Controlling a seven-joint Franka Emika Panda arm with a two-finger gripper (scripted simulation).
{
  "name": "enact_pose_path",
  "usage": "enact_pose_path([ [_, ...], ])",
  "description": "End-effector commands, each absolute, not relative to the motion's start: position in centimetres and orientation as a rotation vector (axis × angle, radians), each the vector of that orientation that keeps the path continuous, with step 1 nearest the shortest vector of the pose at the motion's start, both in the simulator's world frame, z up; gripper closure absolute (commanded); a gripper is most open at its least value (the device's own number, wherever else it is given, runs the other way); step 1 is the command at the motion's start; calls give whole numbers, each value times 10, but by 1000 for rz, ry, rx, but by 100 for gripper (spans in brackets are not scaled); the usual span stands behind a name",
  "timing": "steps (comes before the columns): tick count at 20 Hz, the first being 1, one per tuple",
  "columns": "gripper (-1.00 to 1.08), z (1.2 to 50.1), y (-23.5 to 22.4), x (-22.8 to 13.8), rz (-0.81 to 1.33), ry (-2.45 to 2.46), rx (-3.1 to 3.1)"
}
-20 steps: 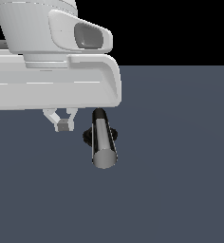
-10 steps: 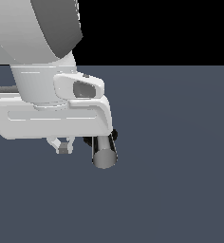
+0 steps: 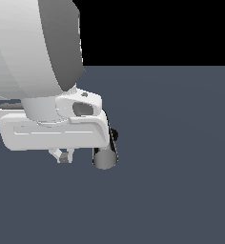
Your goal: Turn on the faucet by rotating a designated handle.
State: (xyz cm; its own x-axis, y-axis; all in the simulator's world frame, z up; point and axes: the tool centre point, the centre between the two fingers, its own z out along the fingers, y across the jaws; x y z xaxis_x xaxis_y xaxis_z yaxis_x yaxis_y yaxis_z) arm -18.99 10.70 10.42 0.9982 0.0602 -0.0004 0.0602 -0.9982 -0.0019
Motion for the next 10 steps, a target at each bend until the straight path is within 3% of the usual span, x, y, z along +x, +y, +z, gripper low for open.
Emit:
enact_pose_path([
  [1, 108, 101, 108, -189, 0, -94, -3138],
  [10, 108, 100, 107, -188, 0, -94, -3140],
])
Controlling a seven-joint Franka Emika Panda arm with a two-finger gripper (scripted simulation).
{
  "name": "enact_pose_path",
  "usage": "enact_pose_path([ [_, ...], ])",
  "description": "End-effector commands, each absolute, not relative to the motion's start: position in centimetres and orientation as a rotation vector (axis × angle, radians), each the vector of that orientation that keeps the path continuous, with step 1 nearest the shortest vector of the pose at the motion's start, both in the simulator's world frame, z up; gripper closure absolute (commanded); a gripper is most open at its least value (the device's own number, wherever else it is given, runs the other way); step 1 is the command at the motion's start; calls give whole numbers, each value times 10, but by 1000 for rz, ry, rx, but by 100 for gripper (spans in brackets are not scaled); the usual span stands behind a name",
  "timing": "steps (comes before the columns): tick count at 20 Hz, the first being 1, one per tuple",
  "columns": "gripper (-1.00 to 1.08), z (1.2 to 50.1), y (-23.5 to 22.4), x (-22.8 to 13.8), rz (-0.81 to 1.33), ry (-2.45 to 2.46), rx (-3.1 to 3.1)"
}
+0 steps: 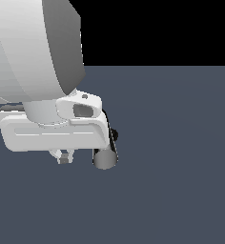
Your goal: Turn on the faucet by rotating a designated handle.
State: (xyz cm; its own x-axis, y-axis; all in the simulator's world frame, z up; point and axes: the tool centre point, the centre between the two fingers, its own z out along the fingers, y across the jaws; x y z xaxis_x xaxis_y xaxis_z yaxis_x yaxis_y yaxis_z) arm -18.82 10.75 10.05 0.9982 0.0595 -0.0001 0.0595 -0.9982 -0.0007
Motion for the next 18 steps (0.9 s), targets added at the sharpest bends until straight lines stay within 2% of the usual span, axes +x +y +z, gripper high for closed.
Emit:
enact_pose_path([
  [1, 108, 100, 103, -188, 0, -94, -3140],
  [18, 108, 100, 26, -178, 0, -94, -3140],
])
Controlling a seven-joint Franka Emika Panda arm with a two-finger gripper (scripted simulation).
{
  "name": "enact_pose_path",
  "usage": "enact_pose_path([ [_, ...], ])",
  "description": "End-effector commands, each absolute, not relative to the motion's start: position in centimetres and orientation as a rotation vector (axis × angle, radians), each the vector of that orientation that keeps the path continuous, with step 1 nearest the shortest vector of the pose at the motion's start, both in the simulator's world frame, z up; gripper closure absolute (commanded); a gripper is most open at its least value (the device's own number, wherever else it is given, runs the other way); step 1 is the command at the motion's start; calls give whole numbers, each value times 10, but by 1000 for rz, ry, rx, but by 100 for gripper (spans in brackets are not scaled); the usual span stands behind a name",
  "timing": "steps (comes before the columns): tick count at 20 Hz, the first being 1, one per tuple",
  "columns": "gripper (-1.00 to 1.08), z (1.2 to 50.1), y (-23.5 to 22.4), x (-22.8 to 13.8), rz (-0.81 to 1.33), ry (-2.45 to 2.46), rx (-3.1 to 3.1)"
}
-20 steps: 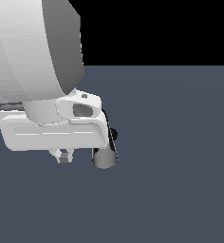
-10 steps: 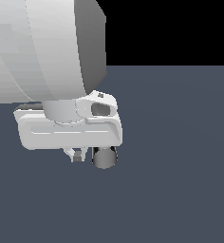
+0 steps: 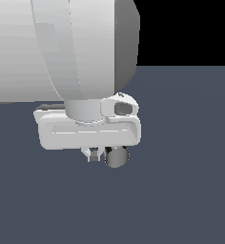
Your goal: Turn on the faucet by rotating a designated handle.
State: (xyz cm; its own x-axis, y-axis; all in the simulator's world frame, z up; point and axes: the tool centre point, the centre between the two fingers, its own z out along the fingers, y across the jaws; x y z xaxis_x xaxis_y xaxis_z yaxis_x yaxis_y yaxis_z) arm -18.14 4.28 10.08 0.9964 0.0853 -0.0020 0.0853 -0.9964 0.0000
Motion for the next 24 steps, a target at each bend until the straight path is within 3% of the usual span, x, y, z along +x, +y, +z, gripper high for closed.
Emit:
enact_pose_path([
  [1, 108, 100, 21, -177, 0, 94, 3141],
  [19, 108, 101, -62, -166, 0, 93, 3140],
  [24, 108, 105, -58, -153, 17, 124, 3137],
])
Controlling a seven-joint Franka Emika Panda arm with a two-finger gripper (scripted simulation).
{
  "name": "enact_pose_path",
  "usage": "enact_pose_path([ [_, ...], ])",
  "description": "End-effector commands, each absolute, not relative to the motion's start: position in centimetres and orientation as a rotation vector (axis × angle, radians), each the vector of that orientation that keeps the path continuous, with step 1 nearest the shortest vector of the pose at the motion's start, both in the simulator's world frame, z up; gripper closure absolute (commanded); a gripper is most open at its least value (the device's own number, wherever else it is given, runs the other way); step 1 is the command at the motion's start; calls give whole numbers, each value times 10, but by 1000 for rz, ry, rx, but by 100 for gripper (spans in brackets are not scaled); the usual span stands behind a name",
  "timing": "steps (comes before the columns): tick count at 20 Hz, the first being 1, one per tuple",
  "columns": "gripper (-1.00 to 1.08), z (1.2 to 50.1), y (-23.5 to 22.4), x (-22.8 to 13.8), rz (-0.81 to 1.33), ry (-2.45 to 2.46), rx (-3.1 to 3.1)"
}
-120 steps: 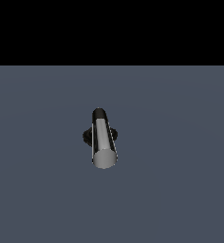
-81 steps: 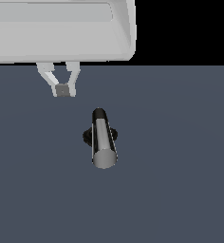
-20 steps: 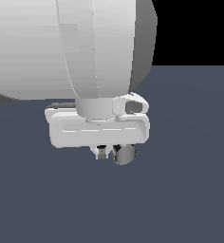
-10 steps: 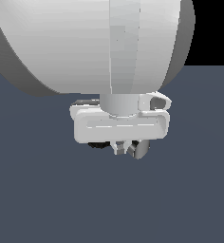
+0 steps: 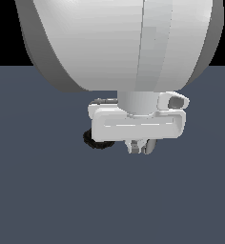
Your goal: Turn on the faucet by rotating a designated handle.
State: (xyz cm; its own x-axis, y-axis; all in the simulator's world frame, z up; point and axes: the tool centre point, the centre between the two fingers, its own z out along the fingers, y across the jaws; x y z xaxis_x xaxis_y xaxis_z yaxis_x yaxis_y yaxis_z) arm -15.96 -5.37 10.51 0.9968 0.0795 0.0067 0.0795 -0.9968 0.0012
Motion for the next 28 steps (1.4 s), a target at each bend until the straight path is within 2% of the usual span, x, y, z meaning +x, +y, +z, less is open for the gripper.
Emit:
enact_pose_path([
  [1, 108, 105, -60, -150, 17, 123, 3137],
  [28, 108, 102, -128, -71, 6, 105, 3139],
])
